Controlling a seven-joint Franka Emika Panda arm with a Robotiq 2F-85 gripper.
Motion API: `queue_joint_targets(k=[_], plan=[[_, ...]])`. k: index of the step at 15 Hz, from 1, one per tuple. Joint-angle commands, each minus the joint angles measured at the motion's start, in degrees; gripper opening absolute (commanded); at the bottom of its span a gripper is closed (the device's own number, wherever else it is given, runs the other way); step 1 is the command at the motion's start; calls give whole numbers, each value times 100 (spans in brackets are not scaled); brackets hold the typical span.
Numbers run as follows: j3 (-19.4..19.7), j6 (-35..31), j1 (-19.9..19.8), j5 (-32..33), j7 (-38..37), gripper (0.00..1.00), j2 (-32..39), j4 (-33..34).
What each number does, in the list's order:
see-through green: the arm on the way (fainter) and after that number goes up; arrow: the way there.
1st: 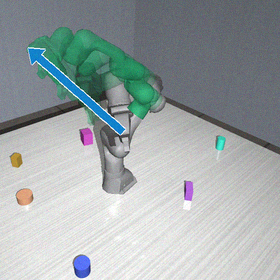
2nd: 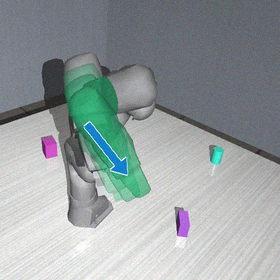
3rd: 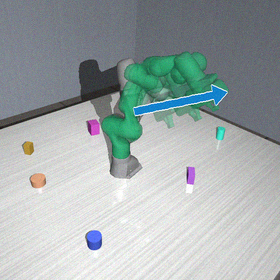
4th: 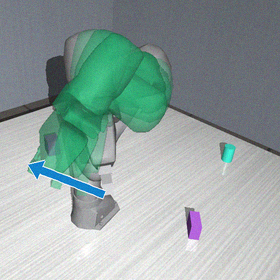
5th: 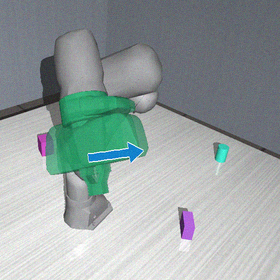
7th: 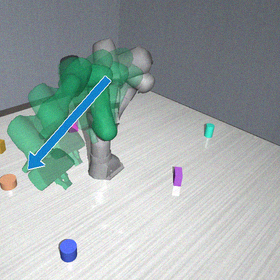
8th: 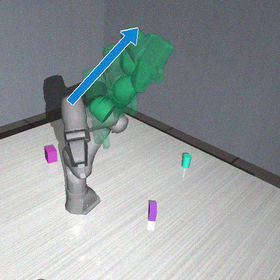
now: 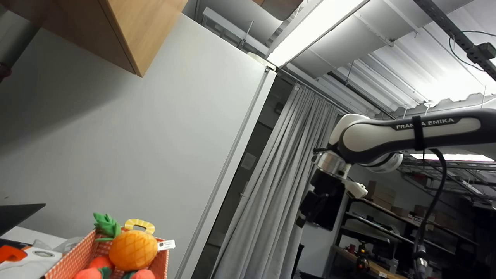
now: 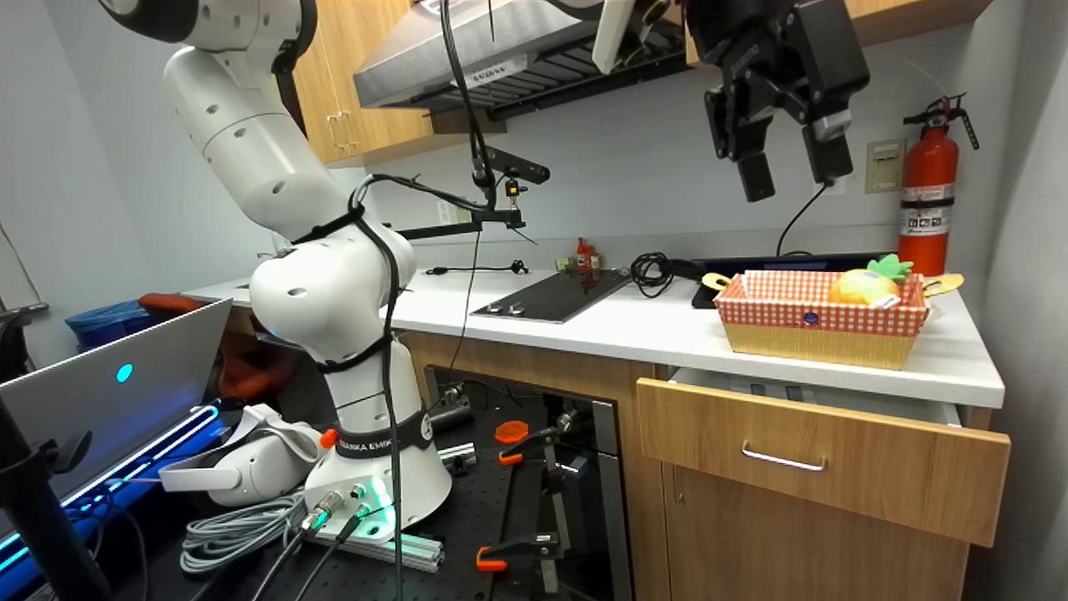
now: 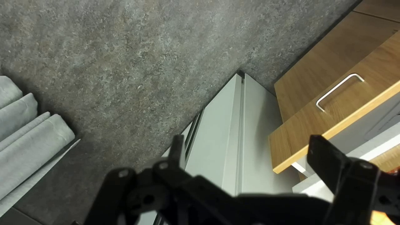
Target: Open the drawer fully
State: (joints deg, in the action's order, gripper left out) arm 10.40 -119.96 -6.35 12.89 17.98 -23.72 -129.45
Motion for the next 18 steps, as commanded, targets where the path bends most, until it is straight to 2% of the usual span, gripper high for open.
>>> queue_joint_targets(k=[1, 7, 13, 14, 18], plan=[[-47, -78, 79, -193, -93, 100, 92, -134], [-279, -277, 284, -773, -507, 100, 156, -563], [-601, -786, 301, -1110, -1528, 100, 330, -959], [-571, -595, 269, -929, -1289, 100, 313, -855], [-615, -655, 270, -968, -1475, 100, 371, -908]])
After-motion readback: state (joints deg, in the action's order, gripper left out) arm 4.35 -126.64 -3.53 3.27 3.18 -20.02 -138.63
